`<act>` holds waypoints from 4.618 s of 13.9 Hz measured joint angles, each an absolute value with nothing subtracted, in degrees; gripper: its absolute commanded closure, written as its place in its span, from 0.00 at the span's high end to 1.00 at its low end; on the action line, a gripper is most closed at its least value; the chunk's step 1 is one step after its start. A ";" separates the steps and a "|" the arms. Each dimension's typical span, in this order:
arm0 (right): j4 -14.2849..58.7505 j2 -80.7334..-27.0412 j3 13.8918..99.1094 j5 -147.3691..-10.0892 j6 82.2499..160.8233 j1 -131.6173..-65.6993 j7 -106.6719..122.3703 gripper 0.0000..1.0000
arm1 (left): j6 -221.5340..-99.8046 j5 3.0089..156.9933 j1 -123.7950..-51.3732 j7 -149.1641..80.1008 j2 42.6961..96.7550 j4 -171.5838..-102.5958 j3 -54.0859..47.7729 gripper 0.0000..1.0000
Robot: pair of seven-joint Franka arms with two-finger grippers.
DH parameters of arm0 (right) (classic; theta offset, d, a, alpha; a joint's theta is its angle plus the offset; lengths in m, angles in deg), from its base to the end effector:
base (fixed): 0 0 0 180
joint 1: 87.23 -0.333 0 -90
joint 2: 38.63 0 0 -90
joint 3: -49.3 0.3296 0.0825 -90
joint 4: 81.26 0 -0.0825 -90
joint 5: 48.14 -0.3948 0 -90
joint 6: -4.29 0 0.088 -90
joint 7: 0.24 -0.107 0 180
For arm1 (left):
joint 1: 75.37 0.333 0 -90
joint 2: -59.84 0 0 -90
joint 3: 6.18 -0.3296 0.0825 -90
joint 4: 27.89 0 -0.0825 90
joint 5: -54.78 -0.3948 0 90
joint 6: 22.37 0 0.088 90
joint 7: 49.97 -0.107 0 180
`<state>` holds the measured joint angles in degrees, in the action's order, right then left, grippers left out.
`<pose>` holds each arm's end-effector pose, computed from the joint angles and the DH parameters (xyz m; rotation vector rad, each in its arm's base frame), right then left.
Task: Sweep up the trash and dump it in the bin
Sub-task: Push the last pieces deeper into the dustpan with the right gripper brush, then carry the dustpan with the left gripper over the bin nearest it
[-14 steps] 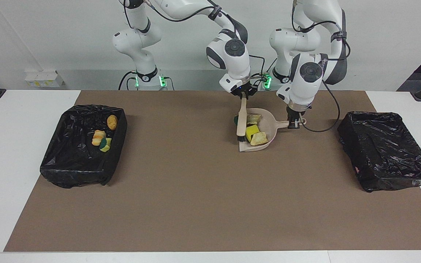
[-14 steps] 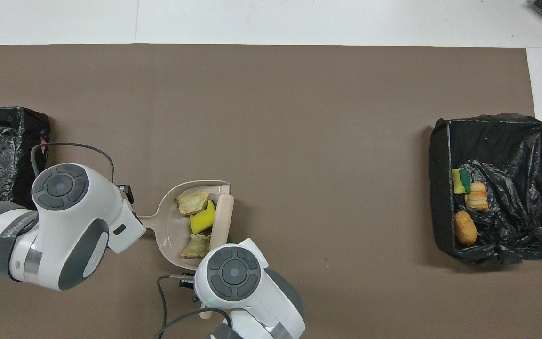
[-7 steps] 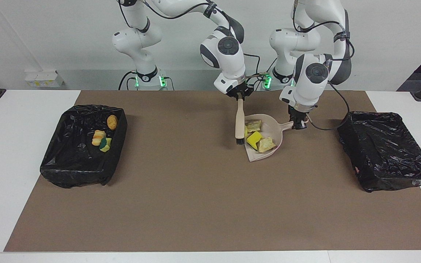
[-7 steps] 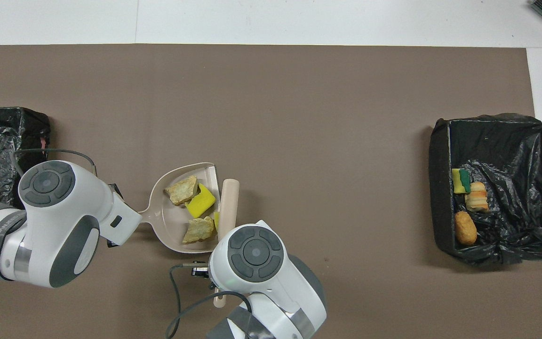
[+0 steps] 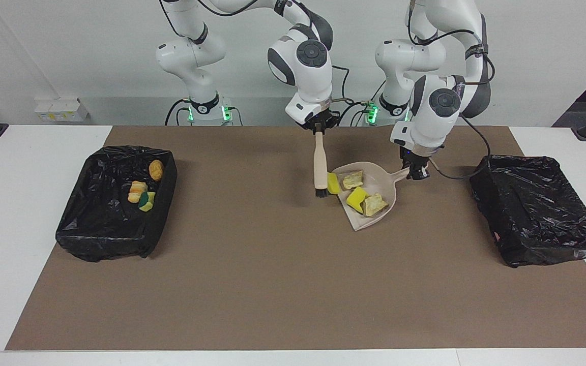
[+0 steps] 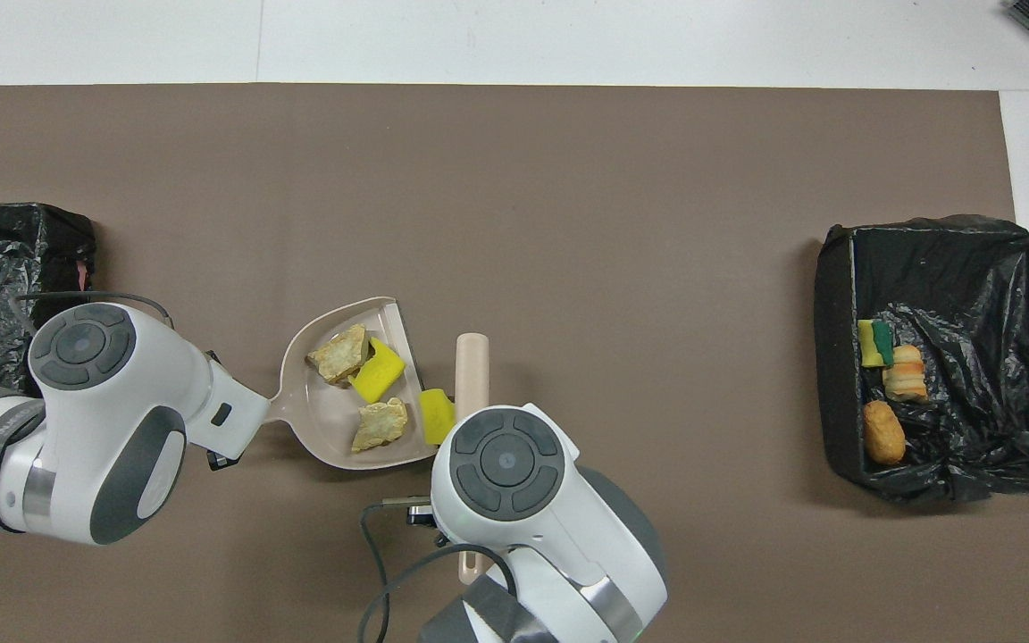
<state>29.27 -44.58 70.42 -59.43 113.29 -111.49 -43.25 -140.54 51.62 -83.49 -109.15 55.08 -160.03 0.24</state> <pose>0.4006 0.4191 0.4383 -3.0482 0.0521 0.3712 0.4735 -0.1200 0.3743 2.4694 -1.9076 -0.2665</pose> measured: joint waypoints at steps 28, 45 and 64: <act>31.10 -51.44 71.00 -60.35 128.47 -120.31 -46.67 0.00 | -142.02 47.20 -83.62 -118.90 55.03 -159.94 0.98 0.00; 29.25 -53.57 70.59 -65.24 135.27 -122.01 -47.13 0.00 | -141.80 56.22 -80.19 -118.10 55.12 -160.44 0.54 0.00; 39.80 -40.78 70.61 -55.65 114.49 -115.57 -42.83 0.00 | -140.47 64.67 -73.12 -111.04 54.38 -156.51 0.12 0.00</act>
